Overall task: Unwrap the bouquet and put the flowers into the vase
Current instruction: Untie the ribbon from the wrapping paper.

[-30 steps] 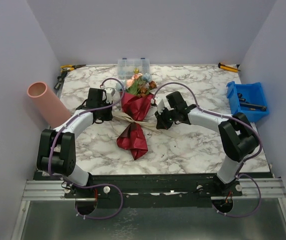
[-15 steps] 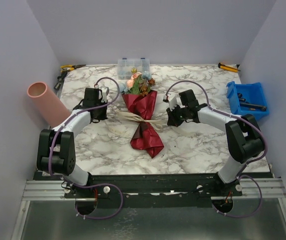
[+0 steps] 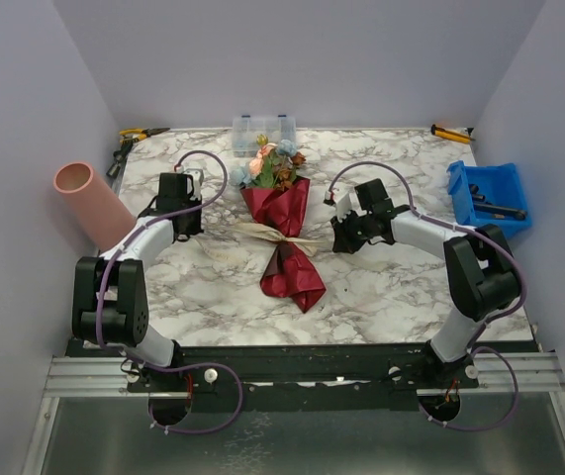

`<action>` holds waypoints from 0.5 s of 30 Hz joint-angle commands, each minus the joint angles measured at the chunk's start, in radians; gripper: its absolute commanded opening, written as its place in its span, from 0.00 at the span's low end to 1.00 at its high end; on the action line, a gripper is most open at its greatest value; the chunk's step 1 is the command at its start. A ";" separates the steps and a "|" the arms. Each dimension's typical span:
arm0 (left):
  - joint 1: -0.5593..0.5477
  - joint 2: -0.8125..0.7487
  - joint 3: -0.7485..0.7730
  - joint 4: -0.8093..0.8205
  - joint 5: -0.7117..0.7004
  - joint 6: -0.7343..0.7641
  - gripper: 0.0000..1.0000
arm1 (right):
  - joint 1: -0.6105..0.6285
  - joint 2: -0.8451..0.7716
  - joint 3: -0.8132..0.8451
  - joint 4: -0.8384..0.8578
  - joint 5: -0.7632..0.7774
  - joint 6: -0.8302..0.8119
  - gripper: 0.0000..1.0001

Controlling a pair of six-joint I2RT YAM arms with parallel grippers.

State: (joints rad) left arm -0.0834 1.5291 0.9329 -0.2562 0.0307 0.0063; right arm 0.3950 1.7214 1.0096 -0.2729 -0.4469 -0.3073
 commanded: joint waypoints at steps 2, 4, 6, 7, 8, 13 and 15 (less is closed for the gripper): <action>0.062 0.025 0.012 0.012 -0.078 -0.002 0.00 | -0.016 0.053 0.003 -0.031 0.062 -0.015 0.00; 0.069 0.022 0.013 0.011 -0.088 -0.001 0.00 | -0.019 0.059 0.002 -0.035 0.067 -0.021 0.01; 0.074 0.018 0.017 0.013 -0.099 -0.001 0.00 | -0.021 0.064 0.005 -0.039 0.061 -0.021 0.00; 0.074 0.015 0.017 0.014 -0.104 -0.002 0.00 | -0.021 0.066 0.007 -0.042 0.051 -0.021 0.00; 0.074 0.014 0.017 0.015 -0.104 0.002 0.00 | -0.021 0.068 0.008 -0.045 0.042 -0.021 0.01; 0.074 0.002 0.020 -0.023 0.091 0.074 0.00 | -0.022 0.073 0.013 -0.055 0.009 -0.024 0.01; 0.074 -0.028 0.004 -0.026 0.184 0.106 0.22 | -0.021 0.071 0.016 -0.055 -0.003 -0.023 0.00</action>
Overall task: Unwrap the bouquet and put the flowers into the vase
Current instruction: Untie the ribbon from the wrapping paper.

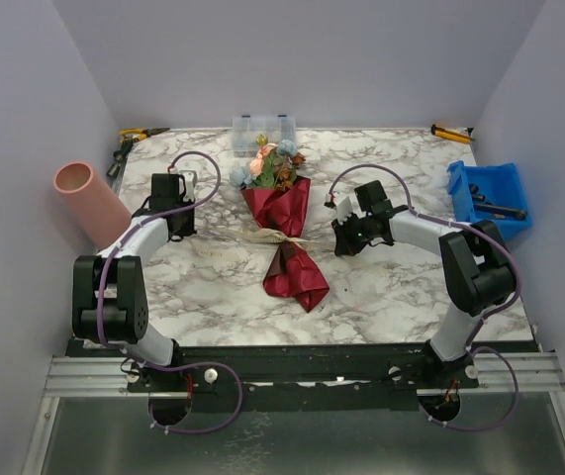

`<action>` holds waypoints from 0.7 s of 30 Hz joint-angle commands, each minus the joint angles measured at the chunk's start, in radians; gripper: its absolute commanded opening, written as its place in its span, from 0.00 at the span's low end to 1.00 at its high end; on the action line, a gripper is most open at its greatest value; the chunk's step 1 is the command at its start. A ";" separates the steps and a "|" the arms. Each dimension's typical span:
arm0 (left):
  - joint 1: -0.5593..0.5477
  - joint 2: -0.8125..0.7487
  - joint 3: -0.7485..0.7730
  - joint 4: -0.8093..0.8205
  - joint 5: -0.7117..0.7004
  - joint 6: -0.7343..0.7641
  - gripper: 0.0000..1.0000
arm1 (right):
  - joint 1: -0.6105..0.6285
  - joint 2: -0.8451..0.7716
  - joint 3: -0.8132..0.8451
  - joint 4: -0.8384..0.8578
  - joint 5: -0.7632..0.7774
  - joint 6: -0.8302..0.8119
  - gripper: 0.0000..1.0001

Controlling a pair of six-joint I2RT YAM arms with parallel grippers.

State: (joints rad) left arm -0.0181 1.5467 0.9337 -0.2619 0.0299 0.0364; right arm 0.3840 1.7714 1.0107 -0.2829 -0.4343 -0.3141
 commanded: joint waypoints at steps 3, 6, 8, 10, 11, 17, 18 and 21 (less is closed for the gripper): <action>0.002 -0.080 0.001 -0.024 0.279 0.122 0.61 | -0.011 0.020 0.016 -0.047 -0.030 -0.013 0.01; -0.002 -0.090 0.020 -0.050 0.403 0.212 0.72 | -0.010 0.024 0.019 -0.050 -0.045 -0.011 0.01; -0.011 -0.094 0.028 -0.076 0.469 0.284 0.75 | -0.010 0.028 0.023 -0.052 -0.050 -0.011 0.01; -0.028 -0.098 0.032 -0.099 0.513 0.359 0.75 | -0.010 0.029 0.025 -0.053 -0.056 -0.011 0.01; -0.037 -0.097 0.030 -0.099 0.520 0.386 0.75 | -0.010 0.030 0.026 -0.053 -0.059 -0.008 0.01; -0.080 -0.085 -0.001 -0.100 0.632 0.630 0.75 | -0.010 0.036 0.035 -0.060 -0.075 -0.002 0.00; -0.088 -0.081 -0.006 -0.096 0.643 0.659 0.75 | -0.010 0.036 0.036 -0.061 -0.075 -0.002 0.01; -0.111 -0.037 0.004 -0.091 0.637 0.734 0.75 | -0.010 0.034 0.037 -0.064 -0.080 -0.002 0.00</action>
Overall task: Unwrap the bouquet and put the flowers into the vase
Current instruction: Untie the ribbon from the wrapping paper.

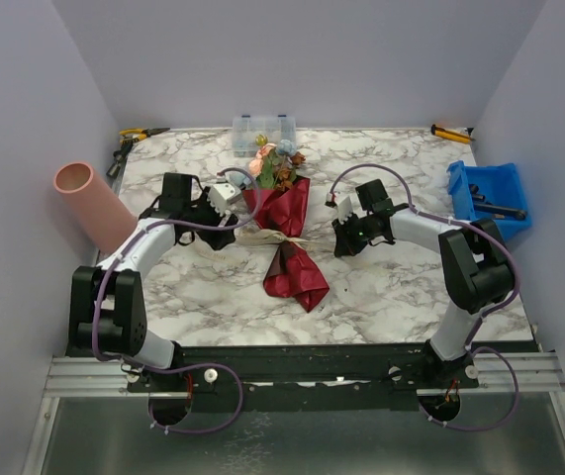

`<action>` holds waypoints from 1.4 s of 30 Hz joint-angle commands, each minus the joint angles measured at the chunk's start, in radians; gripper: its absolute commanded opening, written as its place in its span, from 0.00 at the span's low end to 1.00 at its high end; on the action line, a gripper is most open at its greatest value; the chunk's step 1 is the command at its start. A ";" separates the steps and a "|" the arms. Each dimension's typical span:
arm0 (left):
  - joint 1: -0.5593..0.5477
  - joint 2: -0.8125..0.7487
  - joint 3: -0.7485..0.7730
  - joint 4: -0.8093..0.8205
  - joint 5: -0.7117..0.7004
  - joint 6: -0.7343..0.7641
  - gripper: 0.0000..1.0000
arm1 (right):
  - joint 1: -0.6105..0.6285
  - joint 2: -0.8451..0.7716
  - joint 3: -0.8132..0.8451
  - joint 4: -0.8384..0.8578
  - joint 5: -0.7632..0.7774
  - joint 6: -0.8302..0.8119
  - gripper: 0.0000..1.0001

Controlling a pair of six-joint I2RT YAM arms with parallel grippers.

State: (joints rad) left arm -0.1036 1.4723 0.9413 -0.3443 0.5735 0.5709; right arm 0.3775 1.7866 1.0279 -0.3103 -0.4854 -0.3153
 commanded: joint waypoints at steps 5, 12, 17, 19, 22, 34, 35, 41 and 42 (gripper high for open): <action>-0.074 0.129 0.019 -0.006 0.039 0.318 0.74 | -0.003 0.020 0.021 -0.039 -0.032 0.000 0.00; -0.125 0.259 0.057 0.018 -0.035 0.336 0.72 | -0.003 0.014 0.021 -0.041 -0.034 0.001 0.01; -0.147 0.284 0.034 0.051 -0.120 0.311 0.46 | -0.003 0.009 0.020 -0.044 -0.034 -0.002 0.01; -0.146 0.276 0.018 0.061 -0.143 0.295 0.32 | -0.003 0.007 0.018 -0.044 -0.033 -0.005 0.01; -0.142 0.264 -0.009 0.075 -0.181 0.275 0.18 | -0.004 0.005 0.022 -0.047 -0.033 -0.007 0.01; -0.041 0.239 -0.031 0.102 -0.248 0.215 0.00 | -0.003 0.002 0.026 -0.067 -0.014 -0.022 0.01; -0.031 0.236 -0.032 0.102 -0.248 0.215 0.00 | -0.003 0.004 0.026 -0.068 -0.008 -0.024 0.01; 0.008 0.239 -0.026 0.113 -0.268 0.216 0.00 | -0.012 0.000 0.028 -0.078 0.028 -0.034 0.00; 0.015 0.244 -0.026 0.119 -0.276 0.215 0.00 | -0.016 -0.002 0.028 -0.081 0.027 -0.034 0.01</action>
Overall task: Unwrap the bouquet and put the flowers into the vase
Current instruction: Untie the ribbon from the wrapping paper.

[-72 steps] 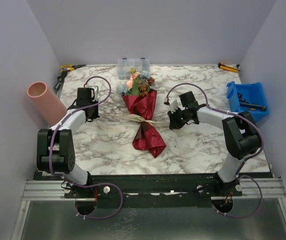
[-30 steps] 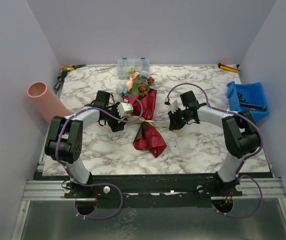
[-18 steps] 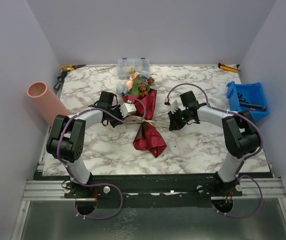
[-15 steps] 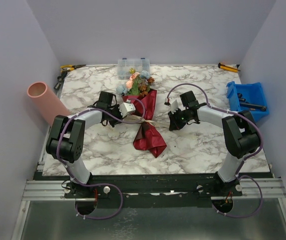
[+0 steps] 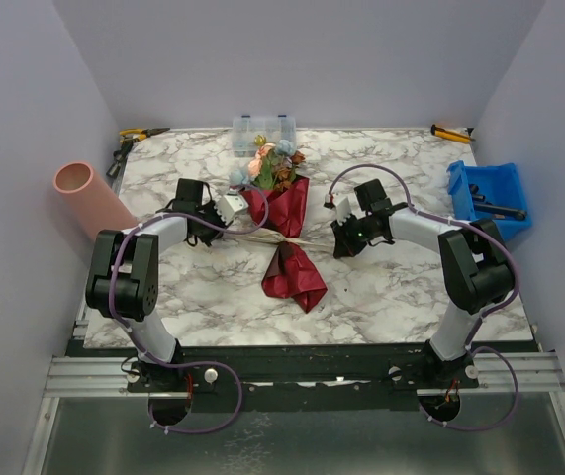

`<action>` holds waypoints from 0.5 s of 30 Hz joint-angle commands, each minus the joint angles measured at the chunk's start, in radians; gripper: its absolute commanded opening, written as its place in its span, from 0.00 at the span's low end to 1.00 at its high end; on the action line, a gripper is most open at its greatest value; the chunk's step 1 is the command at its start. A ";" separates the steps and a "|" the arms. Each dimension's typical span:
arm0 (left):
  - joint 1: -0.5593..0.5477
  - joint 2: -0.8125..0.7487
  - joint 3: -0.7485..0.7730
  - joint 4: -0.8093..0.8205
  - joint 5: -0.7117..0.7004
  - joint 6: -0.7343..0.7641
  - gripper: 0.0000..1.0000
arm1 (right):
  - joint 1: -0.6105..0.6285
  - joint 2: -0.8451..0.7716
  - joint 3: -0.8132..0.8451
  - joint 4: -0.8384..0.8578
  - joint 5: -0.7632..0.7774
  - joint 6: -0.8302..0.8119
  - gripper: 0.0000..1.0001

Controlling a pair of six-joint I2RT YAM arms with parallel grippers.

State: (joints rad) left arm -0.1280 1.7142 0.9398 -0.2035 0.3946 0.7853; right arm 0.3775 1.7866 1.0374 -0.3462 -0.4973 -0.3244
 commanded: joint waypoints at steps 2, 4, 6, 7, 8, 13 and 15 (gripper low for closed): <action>0.057 0.009 -0.022 -0.013 -0.106 0.002 0.00 | -0.027 -0.002 0.021 -0.054 0.032 -0.028 0.01; 0.080 0.013 -0.019 -0.002 -0.105 -0.001 0.00 | -0.038 0.002 0.025 -0.064 0.022 -0.029 0.01; 0.103 0.021 -0.007 0.001 -0.102 -0.007 0.00 | -0.044 0.003 0.026 -0.070 0.015 -0.031 0.01; 0.114 0.026 0.000 0.002 -0.104 -0.009 0.00 | -0.046 0.002 0.027 -0.072 0.015 -0.031 0.00; 0.119 0.031 0.007 0.007 -0.111 -0.010 0.00 | -0.049 0.002 0.026 -0.074 0.013 -0.031 0.00; 0.157 0.044 0.007 0.082 -0.177 -0.029 0.00 | -0.051 0.004 0.030 -0.079 0.005 -0.033 0.01; 0.161 0.051 0.004 0.123 -0.216 -0.042 0.00 | -0.052 0.004 0.032 -0.081 0.010 -0.033 0.01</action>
State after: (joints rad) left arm 0.0055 1.7264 0.9428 -0.1486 0.3191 0.7666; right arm 0.3359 1.7866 1.0458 -0.3862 -0.4946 -0.3420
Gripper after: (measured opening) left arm 0.018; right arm 0.017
